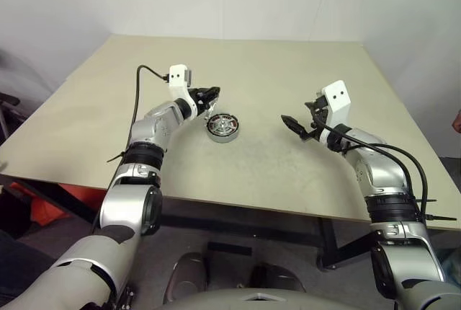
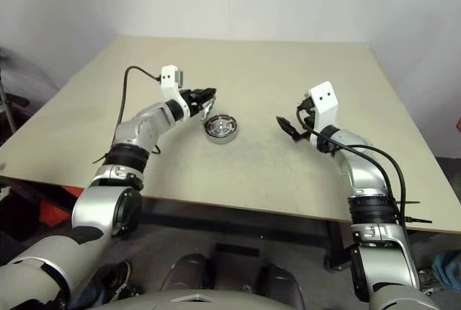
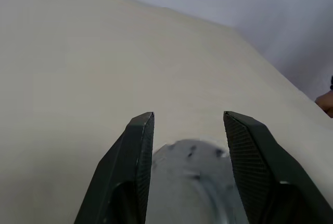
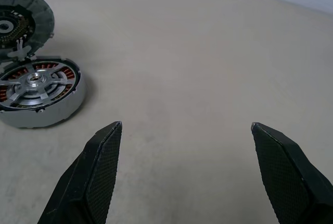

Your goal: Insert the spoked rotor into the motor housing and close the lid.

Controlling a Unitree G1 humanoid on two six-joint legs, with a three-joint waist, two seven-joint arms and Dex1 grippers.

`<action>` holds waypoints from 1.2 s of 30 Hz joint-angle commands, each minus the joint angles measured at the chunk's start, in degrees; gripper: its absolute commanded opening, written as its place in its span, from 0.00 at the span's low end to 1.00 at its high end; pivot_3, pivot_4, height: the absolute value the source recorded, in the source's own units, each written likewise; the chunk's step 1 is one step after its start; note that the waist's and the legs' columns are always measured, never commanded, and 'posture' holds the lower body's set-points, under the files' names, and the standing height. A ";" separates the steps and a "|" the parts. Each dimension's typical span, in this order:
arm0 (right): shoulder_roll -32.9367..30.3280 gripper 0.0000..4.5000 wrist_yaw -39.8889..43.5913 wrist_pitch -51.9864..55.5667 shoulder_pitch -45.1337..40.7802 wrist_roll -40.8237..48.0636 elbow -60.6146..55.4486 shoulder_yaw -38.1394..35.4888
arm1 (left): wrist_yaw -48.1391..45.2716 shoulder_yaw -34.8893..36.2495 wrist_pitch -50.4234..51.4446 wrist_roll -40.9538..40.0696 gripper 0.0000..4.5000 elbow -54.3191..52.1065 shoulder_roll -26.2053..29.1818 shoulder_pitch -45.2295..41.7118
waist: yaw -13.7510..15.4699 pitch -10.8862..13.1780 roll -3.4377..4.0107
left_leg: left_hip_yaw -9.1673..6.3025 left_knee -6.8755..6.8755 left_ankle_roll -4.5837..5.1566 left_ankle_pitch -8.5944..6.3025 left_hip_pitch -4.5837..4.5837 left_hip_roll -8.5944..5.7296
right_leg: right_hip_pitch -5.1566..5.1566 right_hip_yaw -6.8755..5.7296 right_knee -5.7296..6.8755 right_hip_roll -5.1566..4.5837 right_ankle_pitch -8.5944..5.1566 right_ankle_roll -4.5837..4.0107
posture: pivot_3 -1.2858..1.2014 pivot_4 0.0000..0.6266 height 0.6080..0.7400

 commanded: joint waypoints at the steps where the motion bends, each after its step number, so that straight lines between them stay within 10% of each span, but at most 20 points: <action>1: 0.22 1.00 -1.14 -1.16 -1.85 0.61 -1.55 -1.81 | -1.13 -1.35 0.89 0.62 0.50 -0.52 -0.68 -1.44 | -0.02 0.00 0.00 | 0.00 0.00 0.00 0.00 -0.01 0.00 | -0.01 0.00 0.00 0.00 0.00 0.00 | 0.52 0.00 1.00; 36: 1.40 1.00 -3.10 -3.82 -4.02 -0.17 1.42 -2.20 | 0.51 -1.97 9.31 0.28 0.50 1.04 -1.59 0.24 | -0.07 0.00 0.00 | 0.01 0.00 0.03 0.00 0.09 -0.01 | 0.03 0.00 0.07 -0.02 0.00 -0.01 | 0.52 0.00 1.00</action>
